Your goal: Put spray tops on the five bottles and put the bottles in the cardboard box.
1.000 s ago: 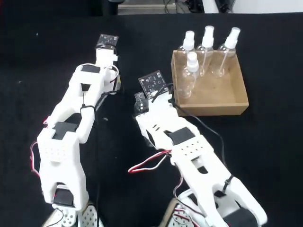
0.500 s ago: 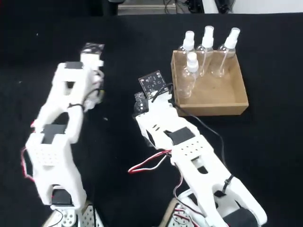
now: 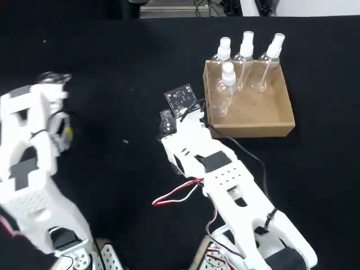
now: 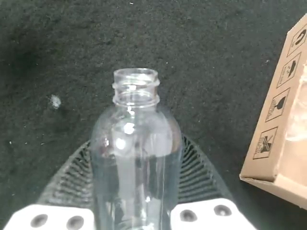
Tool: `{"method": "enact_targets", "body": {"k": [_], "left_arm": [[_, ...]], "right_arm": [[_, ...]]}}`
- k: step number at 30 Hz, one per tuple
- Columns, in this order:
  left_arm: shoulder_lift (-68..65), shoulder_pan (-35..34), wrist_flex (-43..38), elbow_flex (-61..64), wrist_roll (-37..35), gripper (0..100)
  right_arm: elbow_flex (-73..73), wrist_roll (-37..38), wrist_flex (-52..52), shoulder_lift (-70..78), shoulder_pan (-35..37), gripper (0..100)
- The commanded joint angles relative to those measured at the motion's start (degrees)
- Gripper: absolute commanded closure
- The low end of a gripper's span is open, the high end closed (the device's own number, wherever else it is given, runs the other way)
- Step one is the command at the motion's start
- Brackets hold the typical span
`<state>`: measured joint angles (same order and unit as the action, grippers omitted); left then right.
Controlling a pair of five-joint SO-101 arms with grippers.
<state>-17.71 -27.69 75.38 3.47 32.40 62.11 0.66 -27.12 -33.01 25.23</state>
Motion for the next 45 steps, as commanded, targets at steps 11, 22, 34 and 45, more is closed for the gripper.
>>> {"method": "enact_targets", "body": {"k": [11,22,34,45], "left_arm": [[15.30,-21.67,-2.73,15.43,18.90,89],[15.30,-24.04,-2.29,15.60,30.59,80],[15.21,-25.63,-2.81,18.15,35.52,80],[11.78,-26.15,-7.56,20.97,35.52,80]], "right_arm": [[-0.57,0.44,1.14,-2.51,-0.97,98.8],[-0.40,0.44,1.14,-2.51,-0.97,98.8],[-0.31,0.44,1.14,-2.51,-1.05,98.8],[-0.31,0.44,1.14,-2.51,-1.23,98.8]]}}
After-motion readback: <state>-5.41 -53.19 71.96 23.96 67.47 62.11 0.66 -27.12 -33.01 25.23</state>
